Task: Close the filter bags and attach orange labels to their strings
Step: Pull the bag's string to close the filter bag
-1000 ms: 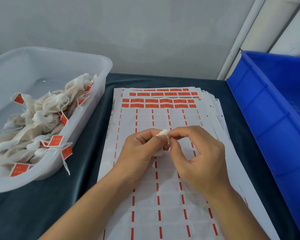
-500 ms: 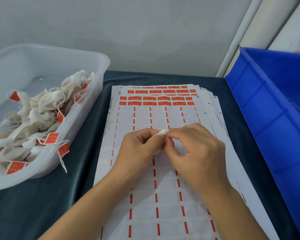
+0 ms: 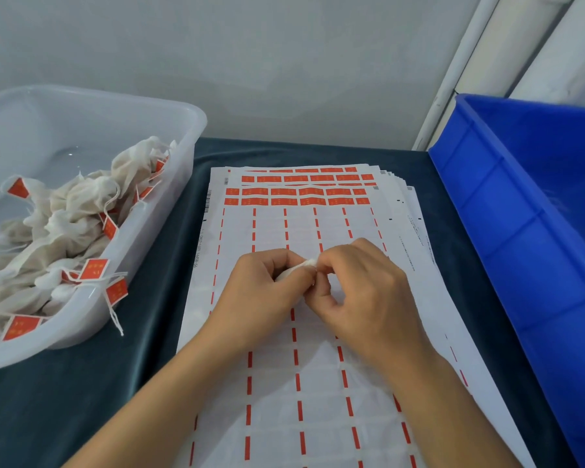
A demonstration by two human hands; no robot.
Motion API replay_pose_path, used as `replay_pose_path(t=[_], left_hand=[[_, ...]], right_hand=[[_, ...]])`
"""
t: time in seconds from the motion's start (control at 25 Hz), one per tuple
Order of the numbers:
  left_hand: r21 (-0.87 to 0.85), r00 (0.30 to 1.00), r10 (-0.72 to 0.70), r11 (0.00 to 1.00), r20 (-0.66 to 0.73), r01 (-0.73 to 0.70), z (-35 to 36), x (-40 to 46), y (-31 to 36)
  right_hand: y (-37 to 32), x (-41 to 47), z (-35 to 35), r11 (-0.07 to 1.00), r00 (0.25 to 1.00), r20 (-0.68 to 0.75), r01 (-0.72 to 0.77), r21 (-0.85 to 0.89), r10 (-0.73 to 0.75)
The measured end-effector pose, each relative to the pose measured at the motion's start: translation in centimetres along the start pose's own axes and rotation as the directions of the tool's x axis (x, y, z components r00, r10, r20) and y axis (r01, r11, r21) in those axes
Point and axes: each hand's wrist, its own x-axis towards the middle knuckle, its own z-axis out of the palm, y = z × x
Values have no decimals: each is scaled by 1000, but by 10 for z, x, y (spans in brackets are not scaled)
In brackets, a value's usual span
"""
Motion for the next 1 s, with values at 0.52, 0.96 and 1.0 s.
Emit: replay_pose_path(t=[0.52,0.96,1.0], left_hand=[[-231,979,173,962,108,-144,-8,-2,5],[-38,991,124,992,57,-122,-10,-1,0],[-27,990,131,991,50,-129,-10,-1,0]], right_hand=[[-3,3,-9,542,855,257,-490,683,450],[8,10,-14,60,695,546,-642,765,468],[7,10,-14,70,689,560,-657,751,461]])
